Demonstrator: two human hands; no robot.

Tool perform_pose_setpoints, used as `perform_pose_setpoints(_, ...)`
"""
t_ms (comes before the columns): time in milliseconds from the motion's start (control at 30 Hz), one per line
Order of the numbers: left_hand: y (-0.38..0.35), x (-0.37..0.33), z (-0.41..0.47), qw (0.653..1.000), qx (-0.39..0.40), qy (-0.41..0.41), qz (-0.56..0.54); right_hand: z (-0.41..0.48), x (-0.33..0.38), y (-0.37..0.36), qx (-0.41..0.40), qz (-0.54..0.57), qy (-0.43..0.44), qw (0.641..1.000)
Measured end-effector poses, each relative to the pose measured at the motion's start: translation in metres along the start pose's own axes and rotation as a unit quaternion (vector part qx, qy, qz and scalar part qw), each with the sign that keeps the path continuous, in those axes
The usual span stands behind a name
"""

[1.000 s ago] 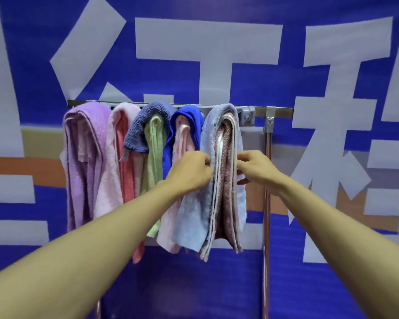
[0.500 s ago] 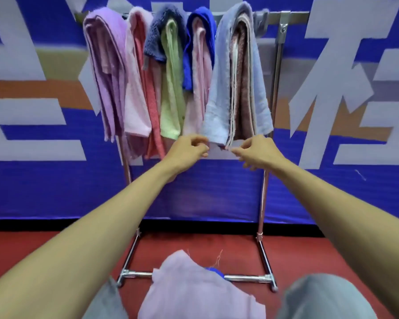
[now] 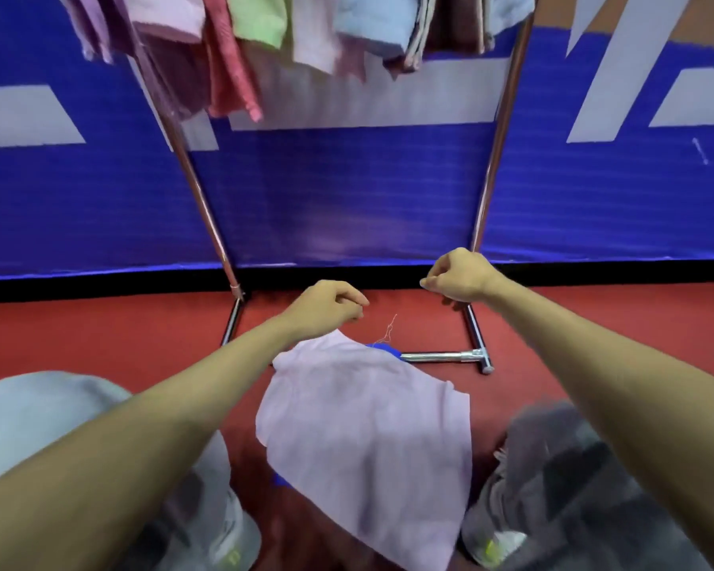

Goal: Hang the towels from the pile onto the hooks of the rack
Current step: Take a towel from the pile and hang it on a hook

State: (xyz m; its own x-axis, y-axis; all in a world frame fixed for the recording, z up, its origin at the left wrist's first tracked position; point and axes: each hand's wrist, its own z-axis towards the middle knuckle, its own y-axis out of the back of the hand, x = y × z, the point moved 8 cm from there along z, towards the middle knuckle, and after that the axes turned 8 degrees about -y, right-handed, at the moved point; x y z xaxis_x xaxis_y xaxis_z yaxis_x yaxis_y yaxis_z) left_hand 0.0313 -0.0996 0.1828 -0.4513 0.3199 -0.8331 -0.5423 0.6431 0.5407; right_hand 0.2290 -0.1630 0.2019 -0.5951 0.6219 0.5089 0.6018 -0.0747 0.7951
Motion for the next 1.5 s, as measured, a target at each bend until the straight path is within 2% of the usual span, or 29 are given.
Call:
perform_pose_setpoints(133, -0.048, 0.035, 0.013, 0.998, 0.053, 0.037, -0.013, 0.027, -0.047, -0.039, 0.045, -0.011, -0.049, 0.998)
perform_pose_setpoints(233, -0.091, 0.060, 0.033, 0.993, 0.087, 0.070, -0.046, 0.050, -0.092, -0.070, 0.074, -0.070, -0.087, 0.991)
perform_pose_setpoints(467, -0.178, 0.103, 0.081, 0.981, 0.160, 0.094, -0.063, 0.087, -0.189, -0.158, 0.135, -0.121, -0.170, 0.969)
perform_pose_setpoints(533, -0.196, 0.117, 0.089, 0.977, 0.177, 0.104, -0.059, 0.092, -0.212, -0.181, 0.140, -0.130, -0.184, 0.964)
perform_pose_setpoints(733, -0.229, 0.160, 0.102, 0.969, 0.186, 0.147, -0.070, 0.102, -0.263, -0.233, 0.123, -0.060, -0.252, 0.958)
perform_pose_setpoints(800, -0.234, 0.168, 0.100, 0.966, 0.191, 0.156, -0.071, 0.102, -0.272, -0.241, 0.107, -0.074, -0.263, 0.956)
perform_pose_setpoints(933, -0.239, 0.175, 0.094, 0.962, 0.212, 0.159, -0.064, 0.097, -0.280, -0.257, 0.099, -0.189, -0.232, 0.949)
perform_pose_setpoints(1000, -0.236, 0.175, 0.092, 0.962, 0.216, 0.158, -0.059, 0.096, -0.280, -0.261, 0.104, -0.189, -0.237, 0.947)
perform_pose_setpoints(1067, -0.228, 0.173, 0.092, 0.964, 0.209, 0.157, -0.055, 0.096, -0.269, -0.262, 0.117, -0.128, -0.226, 0.959)
perform_pose_setpoints(1200, -0.195, 0.153, 0.095, 0.977, 0.150, 0.136, -0.068, 0.093, -0.208, -0.245, 0.159, 0.011, -0.100, 0.982)
perform_pose_setpoints(1300, -0.153, 0.127, 0.093, 0.987, 0.078, 0.114, -0.084, 0.082, -0.153, -0.206, 0.120, 0.066, -0.013, 0.990)
perform_pose_setpoints(1500, -0.063, 0.060, 0.084, 0.994, -0.018, 0.057, -0.092, 0.056, -0.052, -0.113, 0.002, 0.115, 0.078, 0.990)
